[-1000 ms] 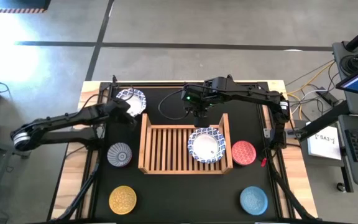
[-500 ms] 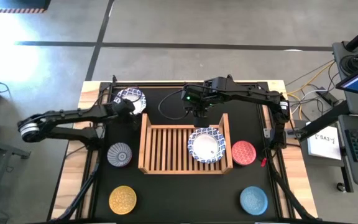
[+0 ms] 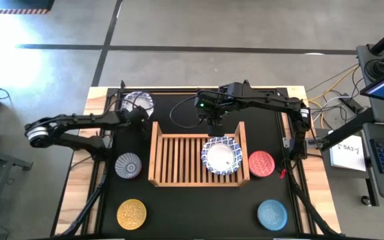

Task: Place and stack bowls onto a shelf
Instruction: Stack the white bowl on top of the other white bowls on the shelf

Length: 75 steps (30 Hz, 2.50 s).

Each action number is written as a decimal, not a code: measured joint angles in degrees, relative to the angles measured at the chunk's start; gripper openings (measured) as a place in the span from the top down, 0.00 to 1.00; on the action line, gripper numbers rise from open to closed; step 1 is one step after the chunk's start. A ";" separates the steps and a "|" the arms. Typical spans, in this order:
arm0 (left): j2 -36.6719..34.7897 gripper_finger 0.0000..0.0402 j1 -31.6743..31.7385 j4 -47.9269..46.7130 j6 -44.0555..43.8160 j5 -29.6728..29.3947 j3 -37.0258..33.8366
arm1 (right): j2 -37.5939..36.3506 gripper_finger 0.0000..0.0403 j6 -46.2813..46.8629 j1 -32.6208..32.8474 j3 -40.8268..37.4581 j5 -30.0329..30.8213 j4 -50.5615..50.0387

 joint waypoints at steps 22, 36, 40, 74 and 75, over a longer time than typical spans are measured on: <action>-4.93 1.00 -0.37 -6.39 36.38 12.23 28.13 | -0.02 0.74 -10.36 0.13 0.63 0.22 -3.23; 4.60 1.00 -3.53 -16.09 52.15 24.68 40.46 | -0.20 0.77 -13.47 3.27 15.07 -0.24 -3.07; 7.55 1.00 -6.71 -16.19 56.77 25.99 42.29 | -0.27 0.77 -14.11 5.26 17.97 -0.42 -4.03; 13.80 1.00 -18.30 -13.69 60.05 31.47 48.86 | -0.72 0.64 -13.64 7.91 17.46 -7.76 -7.28; 13.80 1.00 -18.53 -13.65 60.05 31.48 48.96 | -0.70 0.64 -13.69 7.91 17.46 -7.76 -7.26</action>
